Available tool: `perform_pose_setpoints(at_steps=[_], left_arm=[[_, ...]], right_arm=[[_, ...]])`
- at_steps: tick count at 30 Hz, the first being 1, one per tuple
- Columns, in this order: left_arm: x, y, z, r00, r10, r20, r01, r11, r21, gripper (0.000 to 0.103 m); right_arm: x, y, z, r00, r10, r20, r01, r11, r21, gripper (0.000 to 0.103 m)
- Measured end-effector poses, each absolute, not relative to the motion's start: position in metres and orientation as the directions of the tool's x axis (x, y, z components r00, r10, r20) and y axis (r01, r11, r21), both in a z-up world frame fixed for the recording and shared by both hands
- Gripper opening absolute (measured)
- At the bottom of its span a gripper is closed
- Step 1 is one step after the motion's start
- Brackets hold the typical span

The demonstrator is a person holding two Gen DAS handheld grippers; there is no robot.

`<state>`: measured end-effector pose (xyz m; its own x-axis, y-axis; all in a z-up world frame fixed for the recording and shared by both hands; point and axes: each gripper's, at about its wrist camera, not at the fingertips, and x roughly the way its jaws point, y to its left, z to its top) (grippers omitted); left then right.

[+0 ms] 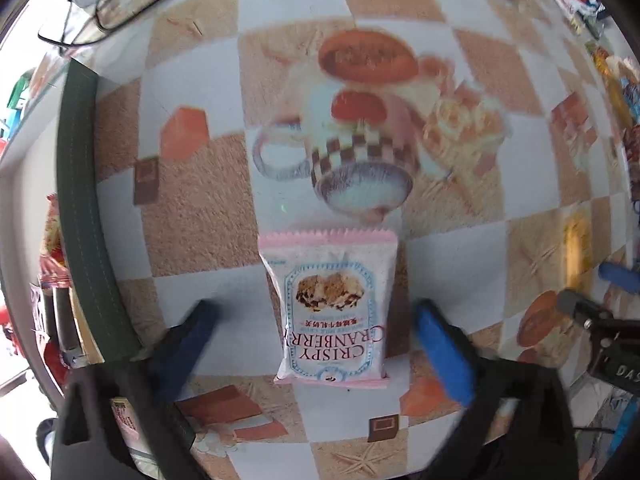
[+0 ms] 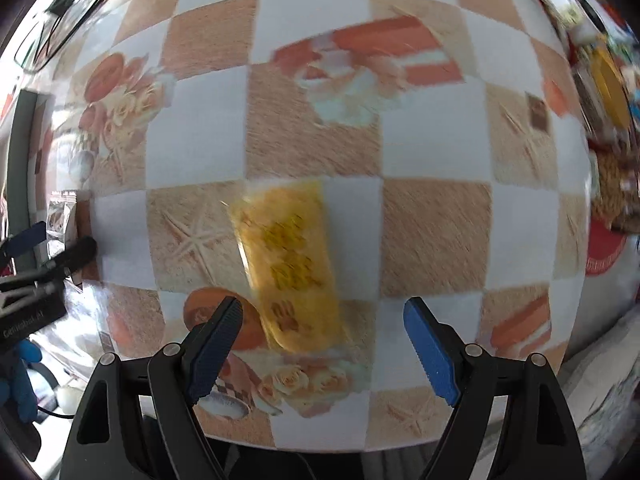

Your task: Organize snacks

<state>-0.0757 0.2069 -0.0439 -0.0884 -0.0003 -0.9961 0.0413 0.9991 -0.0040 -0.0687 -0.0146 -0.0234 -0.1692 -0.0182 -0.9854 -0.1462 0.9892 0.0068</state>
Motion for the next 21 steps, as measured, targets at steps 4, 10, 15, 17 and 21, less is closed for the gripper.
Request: perform_pose_setpoints(at_steps=[4,10,15,17,21], left_arm=[[-0.077,0.191,-0.050,-0.075,0.002,-0.997,0.040,0.999,-0.001,0.103],[-0.083,0.194,-0.043,-0.072,0.004,-0.997,0.038,0.999,0.001,0.103],[-0.086,0.199,-0.041,-0.066,0.005,-0.998,0.036,0.999,0.002,0.103],[-0.086,0.199,-0.044,-0.066,0.005,-0.998,0.038,0.999,0.002,0.103],[-0.087,0.200,-0.039,-0.065,0.004,-0.998,0.038,0.999,0.001,0.103]], right_arm=[[-0.053,-0.004,-0.032,-0.184,-0.032,-0.982,-0.168,0.986,-0.001,0.098],[-0.036,0.002,-0.052,-0.180,-0.041,-0.983,-0.188,0.982,-0.007,0.102],[-0.049,0.001,-0.041,-0.179,-0.037,-0.983,-0.189,0.982,-0.003,0.103],[-0.055,0.013,-0.050,-0.173,-0.034,-0.984,-0.188,0.982,-0.001,0.103],[-0.052,0.006,-0.046,-0.152,-0.030,-0.988,-0.189,0.982,-0.001,0.103]])
